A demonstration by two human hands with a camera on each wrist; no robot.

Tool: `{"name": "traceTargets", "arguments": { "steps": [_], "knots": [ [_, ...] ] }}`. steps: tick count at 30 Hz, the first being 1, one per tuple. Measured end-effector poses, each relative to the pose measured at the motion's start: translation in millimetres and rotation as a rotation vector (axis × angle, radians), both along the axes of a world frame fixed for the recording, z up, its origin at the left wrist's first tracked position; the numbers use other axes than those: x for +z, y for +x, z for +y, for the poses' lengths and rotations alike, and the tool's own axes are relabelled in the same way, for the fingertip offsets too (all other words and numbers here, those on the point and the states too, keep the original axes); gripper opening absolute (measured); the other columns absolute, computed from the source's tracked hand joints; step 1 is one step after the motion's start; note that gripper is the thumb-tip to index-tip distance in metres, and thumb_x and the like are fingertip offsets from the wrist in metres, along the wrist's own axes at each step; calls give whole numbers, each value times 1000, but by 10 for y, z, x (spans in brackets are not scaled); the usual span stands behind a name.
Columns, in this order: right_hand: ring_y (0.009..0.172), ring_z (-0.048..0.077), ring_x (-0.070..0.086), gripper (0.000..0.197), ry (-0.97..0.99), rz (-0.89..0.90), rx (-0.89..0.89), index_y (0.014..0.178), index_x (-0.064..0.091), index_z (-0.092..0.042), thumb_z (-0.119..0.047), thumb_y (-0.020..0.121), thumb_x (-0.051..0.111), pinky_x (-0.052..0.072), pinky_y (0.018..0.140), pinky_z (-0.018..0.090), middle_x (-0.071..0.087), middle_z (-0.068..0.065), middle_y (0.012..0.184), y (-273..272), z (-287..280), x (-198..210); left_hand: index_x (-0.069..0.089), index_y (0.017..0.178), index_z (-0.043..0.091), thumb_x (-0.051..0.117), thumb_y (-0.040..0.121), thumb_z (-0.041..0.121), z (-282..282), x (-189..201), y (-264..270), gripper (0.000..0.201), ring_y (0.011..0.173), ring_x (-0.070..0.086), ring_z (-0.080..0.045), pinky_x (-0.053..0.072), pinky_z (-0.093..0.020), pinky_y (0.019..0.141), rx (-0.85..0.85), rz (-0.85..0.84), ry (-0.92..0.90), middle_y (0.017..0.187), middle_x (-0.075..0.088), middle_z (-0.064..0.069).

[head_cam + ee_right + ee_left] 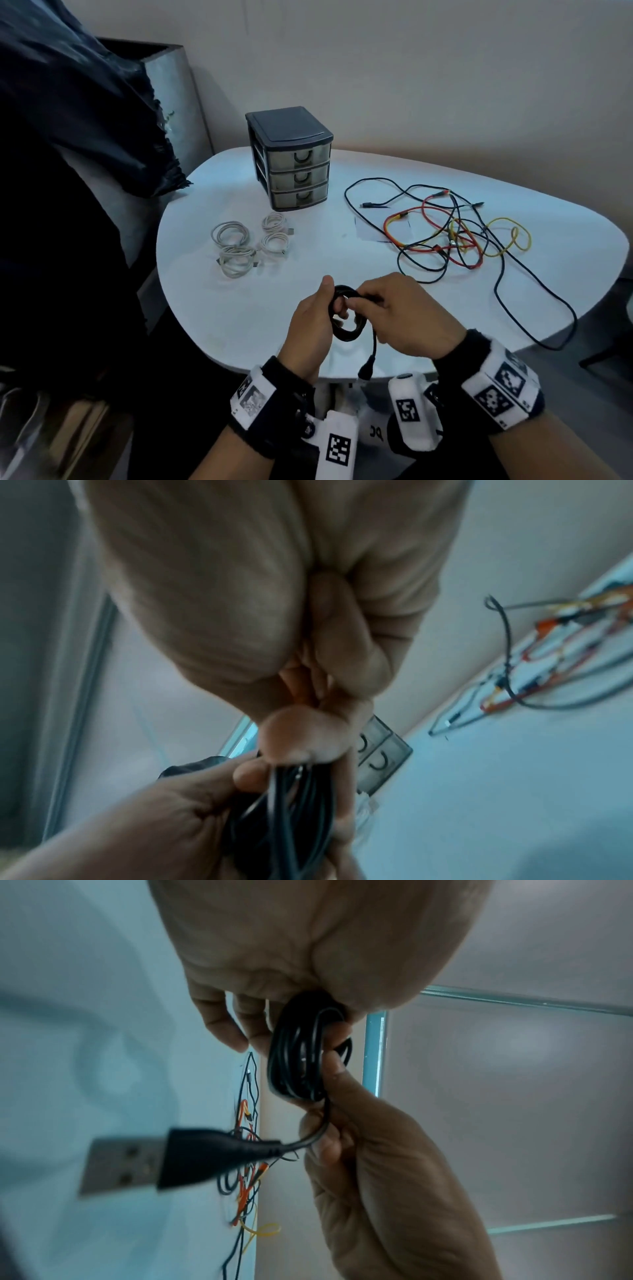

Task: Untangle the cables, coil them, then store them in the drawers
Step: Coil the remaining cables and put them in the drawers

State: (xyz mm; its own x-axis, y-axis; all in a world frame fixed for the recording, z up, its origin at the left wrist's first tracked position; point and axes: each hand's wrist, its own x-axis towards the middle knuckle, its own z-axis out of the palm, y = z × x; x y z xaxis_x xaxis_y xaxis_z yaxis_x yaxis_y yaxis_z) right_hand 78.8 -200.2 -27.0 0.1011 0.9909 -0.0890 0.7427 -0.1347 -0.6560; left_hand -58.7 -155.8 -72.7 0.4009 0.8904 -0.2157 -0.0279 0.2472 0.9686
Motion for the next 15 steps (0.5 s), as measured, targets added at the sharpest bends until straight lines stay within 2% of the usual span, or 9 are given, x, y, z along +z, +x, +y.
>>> {"name": "traceTargets", "arguments": {
  "steps": [2, 3, 5, 7, 8, 10, 12, 15],
  "knots": [
    [45, 12, 61, 30, -39, 101, -17, 78, 71, -10, -29, 97, 58, 45, 50, 22, 66, 6, 57, 21, 4, -25, 56, 71, 8, 34, 104, 49, 23, -41, -12, 57, 75, 53, -15, 42, -35, 80, -42, 44, 36, 75, 59, -2],
    [44, 13, 62, 31, -30, 132, -41, 76, 70, -9, -29, 97, 59, 43, 49, 20, 65, 7, 55, 26, 6, -45, 61, 83, 5, 36, 101, 52, 31, -63, -13, 57, 79, 58, -14, 46, -37, 82, -65, 37, 36, 81, 64, -1],
    [41, 14, 59, 32, 34, 209, -129, 70, 69, -8, -26, 96, 61, 40, 47, 19, 62, 4, 48, 52, 26, -87, 60, 111, 13, 47, 93, 60, 28, -104, -31, 52, 91, 67, -12, 52, -36, 82, -133, -15, -15, 100, 70, 1],
    [40, 14, 57, 30, 107, 307, -228, 69, 70, -7, -20, 95, 62, 40, 47, 19, 65, 2, 52, 101, 63, -114, 50, 124, 24, 63, 87, 59, 7, -134, -44, 53, 98, 71, -17, 55, -34, 79, -279, -39, -115, 112, 71, 0],
    [40, 14, 56, 30, 136, 341, -266, 69, 70, -7, -20, 95, 63, 41, 47, 20, 68, 2, 56, 120, 78, -119, 48, 127, 25, 67, 87, 53, -18, -144, -51, 52, 93, 73, -23, 56, -35, 77, -358, -40, -161, 108, 73, -4],
    [42, 15, 51, 29, 191, 353, -313, 70, 72, -11, -22, 95, 63, 41, 49, 21, 68, -3, 56, 142, 91, -128, 55, 125, 15, 64, 92, 37, -60, -167, -60, 40, 70, 71, -26, 55, -31, 65, -433, -59, -205, 86, 72, -8],
    [45, 14, 42, 27, 236, 350, -341, 71, 74, -13, -23, 95, 64, 35, 49, 22, 55, -7, 46, 159, 87, -128, 62, 112, 4, 59, 97, 22, -52, -213, -56, 24, 50, 58, -19, 49, -24, 52, -363, -92, -215, 68, 60, -7],
    [51, 15, 34, 25, 220, 437, -353, 73, 74, -16, -25, 94, 65, 28, 47, 19, 44, 1, 50, 202, 76, -130, 65, 99, 2, 60, 92, 12, 32, -252, -55, 14, 45, 46, -11, 42, -18, 45, -165, -234, -368, 63, 51, -3]
  ]
}}
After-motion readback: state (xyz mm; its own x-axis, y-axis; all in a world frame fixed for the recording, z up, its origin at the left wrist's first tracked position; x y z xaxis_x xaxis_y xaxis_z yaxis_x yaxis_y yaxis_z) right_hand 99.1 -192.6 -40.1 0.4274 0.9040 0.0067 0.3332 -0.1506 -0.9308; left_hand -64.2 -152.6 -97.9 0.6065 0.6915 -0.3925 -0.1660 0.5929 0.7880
